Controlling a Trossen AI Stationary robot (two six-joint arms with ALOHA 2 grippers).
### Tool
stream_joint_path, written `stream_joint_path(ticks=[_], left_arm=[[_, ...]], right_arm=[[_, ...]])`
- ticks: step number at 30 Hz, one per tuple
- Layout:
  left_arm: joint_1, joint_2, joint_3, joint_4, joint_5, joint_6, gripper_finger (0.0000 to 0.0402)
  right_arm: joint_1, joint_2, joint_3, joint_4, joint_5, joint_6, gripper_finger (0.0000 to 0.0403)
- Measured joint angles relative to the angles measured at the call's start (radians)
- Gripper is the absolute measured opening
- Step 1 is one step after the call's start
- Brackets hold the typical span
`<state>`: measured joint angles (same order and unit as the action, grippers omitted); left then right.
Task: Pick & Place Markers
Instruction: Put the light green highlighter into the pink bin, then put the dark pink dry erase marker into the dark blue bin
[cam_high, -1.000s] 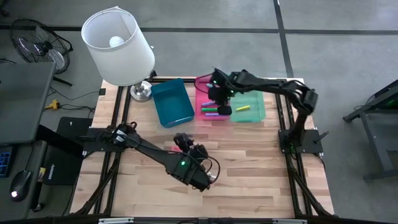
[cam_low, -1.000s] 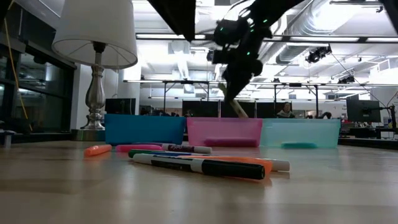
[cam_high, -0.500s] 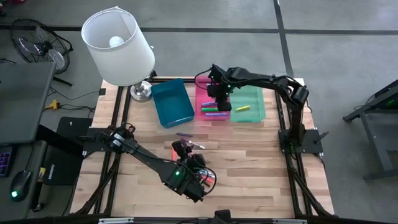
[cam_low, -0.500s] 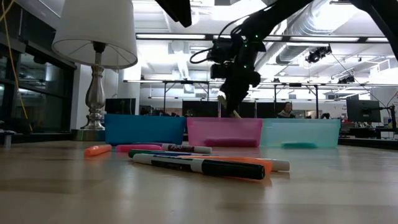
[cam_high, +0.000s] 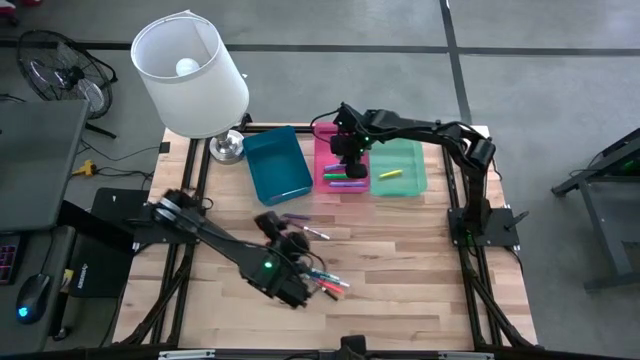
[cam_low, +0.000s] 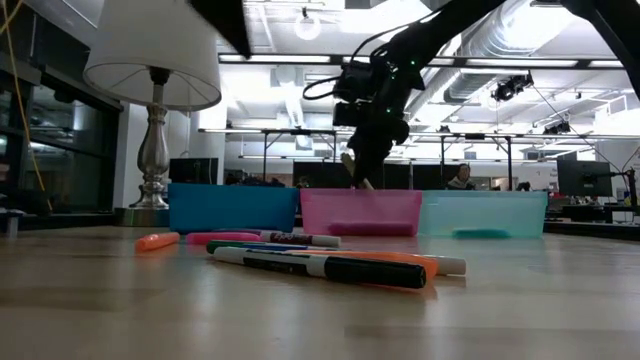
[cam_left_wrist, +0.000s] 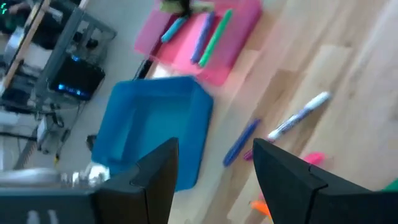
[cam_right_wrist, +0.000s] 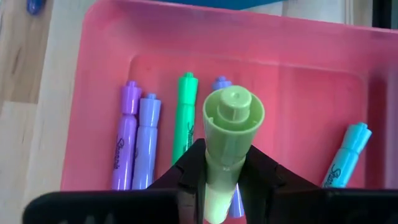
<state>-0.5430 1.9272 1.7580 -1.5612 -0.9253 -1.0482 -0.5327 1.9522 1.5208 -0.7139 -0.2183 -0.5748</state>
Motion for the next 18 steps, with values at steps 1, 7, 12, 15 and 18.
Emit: stream_joint_path(ticks=[1,7,12,15,18], left_arm=[[-0.007,-0.039,-0.053,0.024,-0.010,-0.026,0.0200],[-0.037,-0.267,-0.411,0.384,-0.047,-0.056,0.0200],[-0.051,-0.362,-0.636,0.658,-0.027,-0.057,0.0200],[-0.054,-0.370,-0.710,0.760,-0.021,-0.062,0.0200],[-0.053,-0.370,-0.749,0.831,0.029,-0.089,0.0200]], right_arm=[[0.001,0.000,0.000,0.001,0.003,0.009,0.0071],[0.001,0.000,0.000,0.001,0.011,0.035,0.0137],[0.003,0.000,0.000,0.002,0.017,0.049,0.0158],[0.003,-0.004,0.000,-0.018,0.018,0.076,0.0160],[0.007,-0.034,0.000,-0.053,0.023,0.100,0.0157]])
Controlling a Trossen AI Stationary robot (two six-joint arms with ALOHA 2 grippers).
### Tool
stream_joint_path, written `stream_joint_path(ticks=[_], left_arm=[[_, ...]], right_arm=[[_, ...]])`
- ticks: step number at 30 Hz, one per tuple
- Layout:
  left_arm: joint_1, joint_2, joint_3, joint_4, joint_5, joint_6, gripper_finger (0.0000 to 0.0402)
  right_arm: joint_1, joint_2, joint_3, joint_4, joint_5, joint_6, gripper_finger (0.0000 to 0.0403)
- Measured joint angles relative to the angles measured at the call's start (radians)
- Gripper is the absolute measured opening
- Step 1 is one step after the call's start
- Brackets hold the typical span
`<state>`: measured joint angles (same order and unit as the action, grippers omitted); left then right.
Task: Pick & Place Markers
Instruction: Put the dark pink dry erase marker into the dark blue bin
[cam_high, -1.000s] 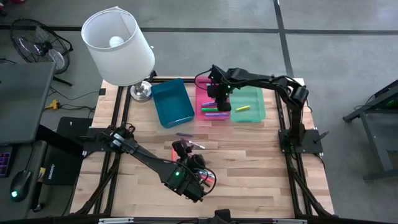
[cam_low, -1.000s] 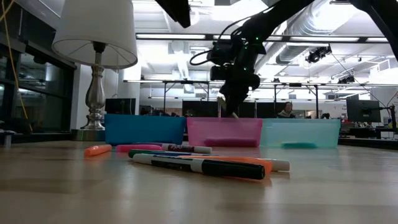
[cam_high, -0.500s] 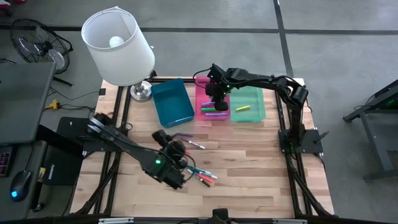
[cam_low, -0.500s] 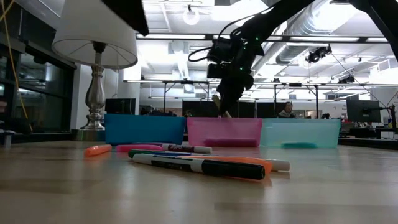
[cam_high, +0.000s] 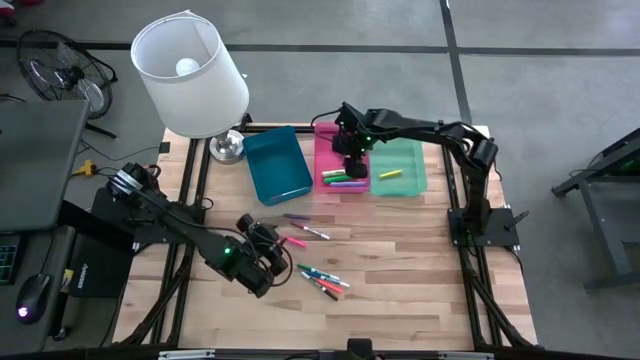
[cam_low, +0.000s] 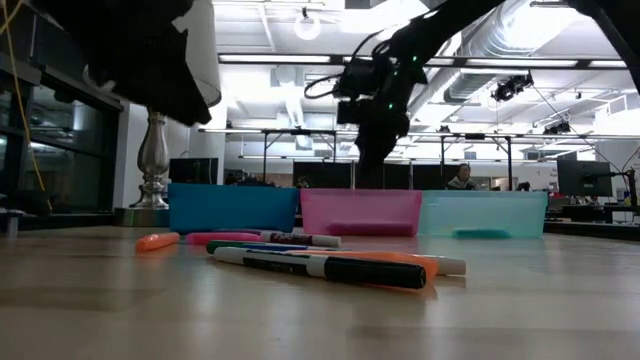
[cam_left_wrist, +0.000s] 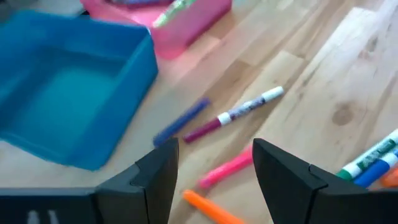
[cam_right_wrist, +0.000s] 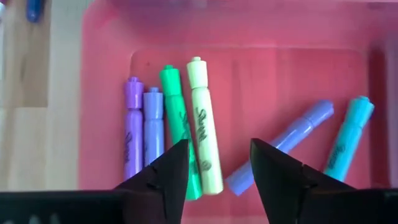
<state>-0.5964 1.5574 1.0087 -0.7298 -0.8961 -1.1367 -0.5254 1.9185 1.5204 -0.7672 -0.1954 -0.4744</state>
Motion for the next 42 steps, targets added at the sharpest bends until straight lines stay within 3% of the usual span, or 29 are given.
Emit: stream_joint_path(ticks=[7,15,21,32,42], left_arm=[[0.001,0.001,-0.028,0.015,0.033,-0.120,0.0200],[0.018,0.012,-0.028,0.008,0.121,-0.135,0.0200],[0.065,0.019,-0.029,-0.002,0.275,-0.151,0.0200],[0.073,0.019,-0.029,0.036,0.279,-0.104,0.0200],[0.073,0.019,-0.029,0.094,0.262,-0.060,0.0200]], right_arm=[[0.046,-0.144,0.000,-0.093,0.061,0.057,0.0145],[0.167,-0.314,-0.006,-0.205,-0.051,0.126,0.0149],[0.306,-0.450,-0.177,-0.152,-0.029,0.177,0.0143],[0.591,-0.717,-0.689,0.370,0.058,0.476,0.0140],[0.827,-0.729,-0.948,0.880,0.235,0.611,0.0140]])
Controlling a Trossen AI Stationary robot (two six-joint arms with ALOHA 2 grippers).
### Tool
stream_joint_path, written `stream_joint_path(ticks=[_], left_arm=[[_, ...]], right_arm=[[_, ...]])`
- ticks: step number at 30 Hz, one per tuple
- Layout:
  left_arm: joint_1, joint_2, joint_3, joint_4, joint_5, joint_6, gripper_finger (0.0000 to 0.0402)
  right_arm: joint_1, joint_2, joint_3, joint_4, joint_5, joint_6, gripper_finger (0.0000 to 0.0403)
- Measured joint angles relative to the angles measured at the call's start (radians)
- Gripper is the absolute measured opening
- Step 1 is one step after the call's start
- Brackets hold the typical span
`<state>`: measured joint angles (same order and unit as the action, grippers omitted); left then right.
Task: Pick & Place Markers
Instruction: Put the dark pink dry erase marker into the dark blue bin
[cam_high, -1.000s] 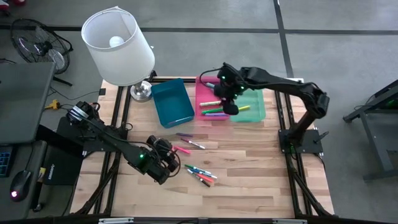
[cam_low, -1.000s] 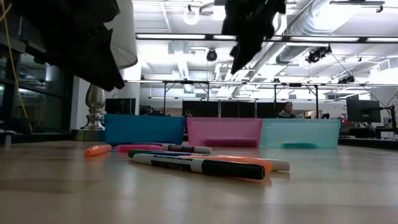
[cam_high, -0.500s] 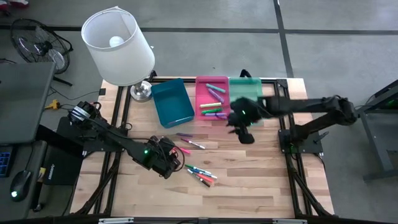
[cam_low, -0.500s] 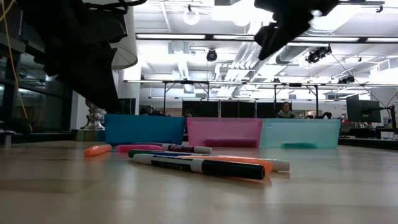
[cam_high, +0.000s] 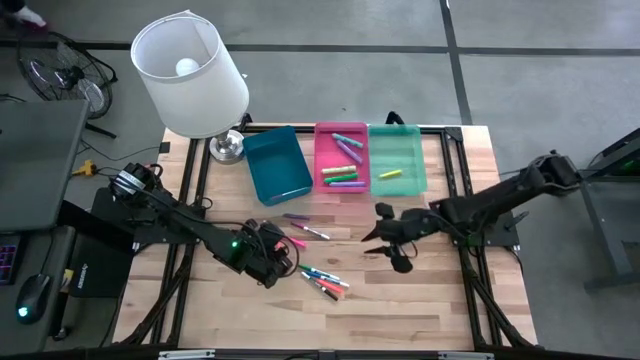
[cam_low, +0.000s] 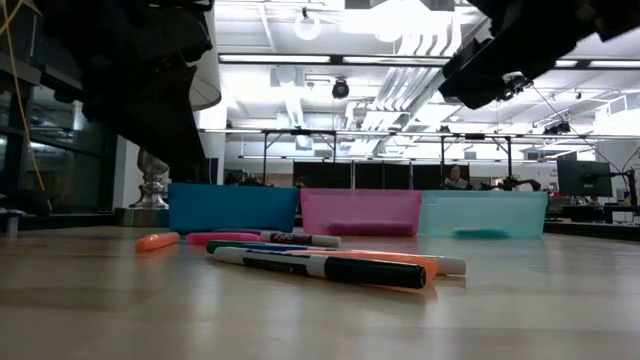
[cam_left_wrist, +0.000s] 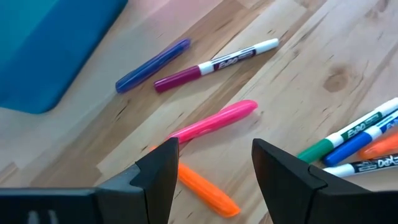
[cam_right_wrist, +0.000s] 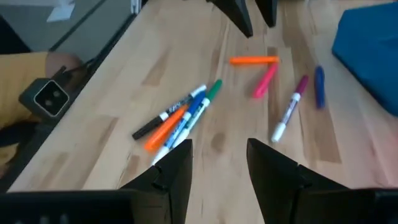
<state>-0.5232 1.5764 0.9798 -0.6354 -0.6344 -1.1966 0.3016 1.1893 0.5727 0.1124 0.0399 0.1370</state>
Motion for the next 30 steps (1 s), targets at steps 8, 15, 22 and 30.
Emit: stream_joint_path(ticks=[8,15,22,30], left_arm=[[0.000,0.000,0.000,0.034,-0.011,0.026,0.0200],[0.000,0.000,0.000,0.055,-0.012,0.048,0.0200],[0.000,0.000,0.000,0.062,-0.013,0.053,0.0200],[0.000,0.000,0.000,0.059,-0.014,0.089,0.0200]], right_arm=[[0.140,0.016,-0.096,0.193,0.191,0.020,0.0140],[0.196,0.170,-0.009,0.226,0.250,0.022,0.0139],[0.187,0.423,0.255,0.116,0.211,0.061,0.0139],[0.157,0.711,0.700,-0.333,0.095,0.189,0.0139]])
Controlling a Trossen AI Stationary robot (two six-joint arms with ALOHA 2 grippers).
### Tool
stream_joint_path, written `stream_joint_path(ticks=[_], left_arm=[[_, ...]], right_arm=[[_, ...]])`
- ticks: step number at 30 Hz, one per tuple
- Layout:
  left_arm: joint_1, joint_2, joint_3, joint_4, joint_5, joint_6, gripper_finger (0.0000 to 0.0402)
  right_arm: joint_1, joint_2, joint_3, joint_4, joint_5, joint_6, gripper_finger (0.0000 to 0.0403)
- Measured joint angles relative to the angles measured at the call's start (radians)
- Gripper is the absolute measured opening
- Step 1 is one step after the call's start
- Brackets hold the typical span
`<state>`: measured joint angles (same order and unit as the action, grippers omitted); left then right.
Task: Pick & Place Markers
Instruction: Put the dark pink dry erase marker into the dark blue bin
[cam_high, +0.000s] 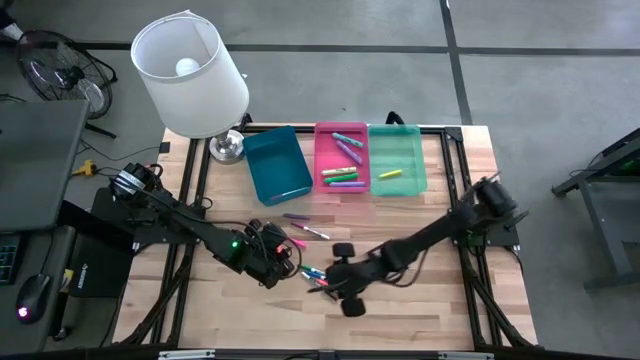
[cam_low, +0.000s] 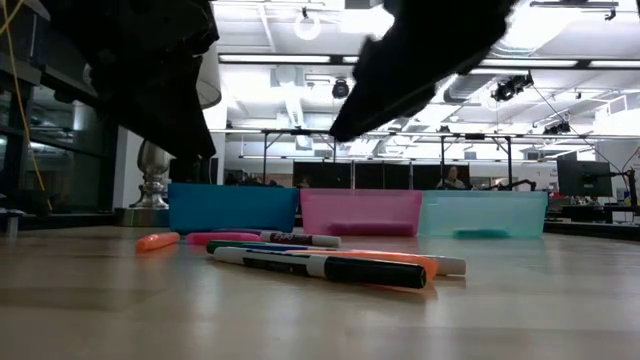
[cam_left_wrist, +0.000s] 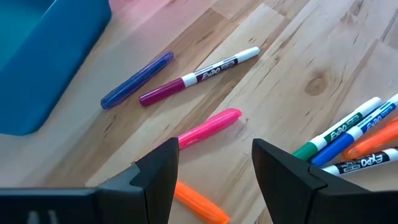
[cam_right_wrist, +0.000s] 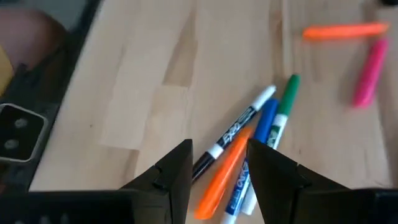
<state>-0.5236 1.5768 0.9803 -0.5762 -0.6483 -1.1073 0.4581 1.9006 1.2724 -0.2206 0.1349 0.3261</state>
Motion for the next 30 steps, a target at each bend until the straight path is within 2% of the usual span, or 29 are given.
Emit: stream_joint_path(ticks=[6,10,15,20,26,30], left_arm=[[0.000,0.000,0.000,-0.004,-0.065,0.094,0.0200],[0.000,0.000,0.001,-0.048,-0.091,0.110,0.0200],[0.000,0.000,0.001,-0.165,-0.103,0.069,0.0200],[0.000,0.000,0.001,-0.244,-0.121,0.056,0.0200],[-0.039,0.000,0.001,-0.365,-0.117,0.032,0.0200],[-0.080,0.000,0.001,-0.488,-0.121,-0.068,0.0200]], right_arm=[[-0.002,0.150,0.264,-0.261,-0.036,0.048,0.0139],[-0.025,0.183,0.346,-0.418,0.045,0.012,0.0139],[-0.103,0.183,0.349,-0.493,0.094,-0.036,0.0139],[-0.195,0.183,0.297,-0.447,0.134,-0.114,0.0139],[-0.297,0.182,0.222,-0.395,0.060,-0.094,0.0139],[-0.334,0.182,0.198,-0.349,0.024,-0.094,0.0139]])
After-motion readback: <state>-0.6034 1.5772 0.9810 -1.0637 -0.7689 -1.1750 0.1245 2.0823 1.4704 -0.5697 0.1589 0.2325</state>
